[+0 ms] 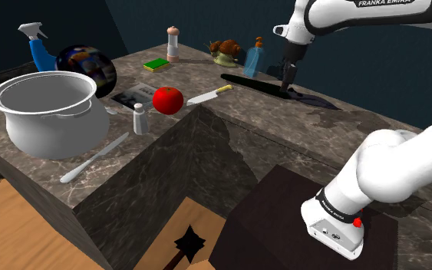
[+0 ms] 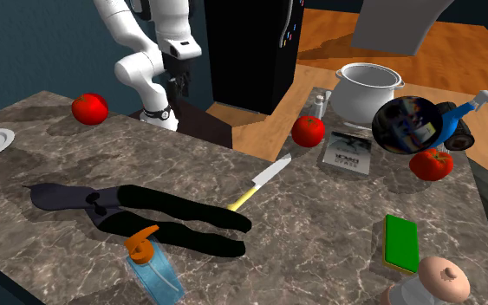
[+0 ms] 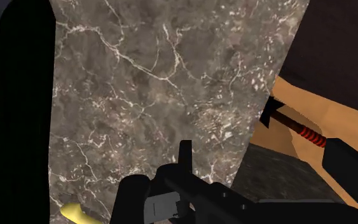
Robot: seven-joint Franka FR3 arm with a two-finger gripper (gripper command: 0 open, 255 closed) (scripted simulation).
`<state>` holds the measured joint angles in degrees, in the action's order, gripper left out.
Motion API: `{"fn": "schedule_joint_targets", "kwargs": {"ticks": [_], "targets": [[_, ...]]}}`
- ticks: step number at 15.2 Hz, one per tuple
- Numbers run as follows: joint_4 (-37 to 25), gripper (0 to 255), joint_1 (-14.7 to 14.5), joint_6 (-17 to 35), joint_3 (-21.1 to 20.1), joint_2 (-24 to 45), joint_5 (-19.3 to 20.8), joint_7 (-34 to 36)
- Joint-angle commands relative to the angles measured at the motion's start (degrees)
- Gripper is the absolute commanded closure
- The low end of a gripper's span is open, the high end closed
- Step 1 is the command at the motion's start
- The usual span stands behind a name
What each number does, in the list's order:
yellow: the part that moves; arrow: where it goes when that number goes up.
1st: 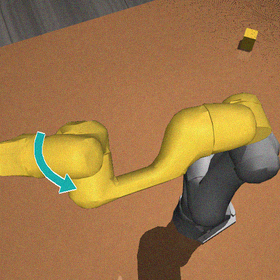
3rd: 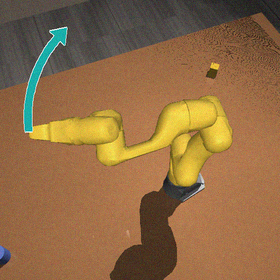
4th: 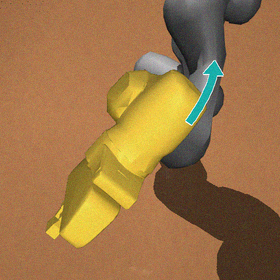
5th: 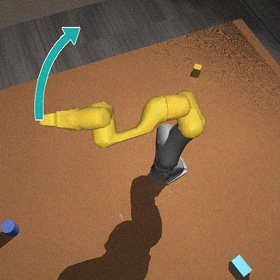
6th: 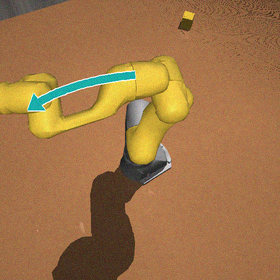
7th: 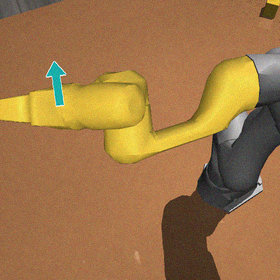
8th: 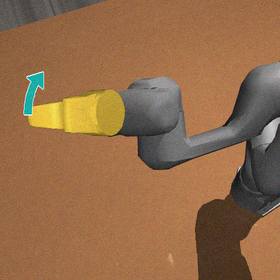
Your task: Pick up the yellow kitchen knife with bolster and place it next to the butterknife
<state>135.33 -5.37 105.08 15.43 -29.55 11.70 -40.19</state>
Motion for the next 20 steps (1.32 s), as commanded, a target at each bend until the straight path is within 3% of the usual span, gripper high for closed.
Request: {"fn": "schedule_joint_targets", "kwargs": {"ticks": [1,6,11,20], "targets": [[-1.57,0,-1.05,3.69,2.29,4.37,0.17,-5.4],[-7.16,0,-3.63,10.5,6.63,15.07,-1.97,-18.31],[-14.47,0,-5.38,15.47,9.12,26.41,-7.14,-31.86],[-31.38,0,-3.67,18.77,6.65,46.12,-18.01,-54.18]]}}
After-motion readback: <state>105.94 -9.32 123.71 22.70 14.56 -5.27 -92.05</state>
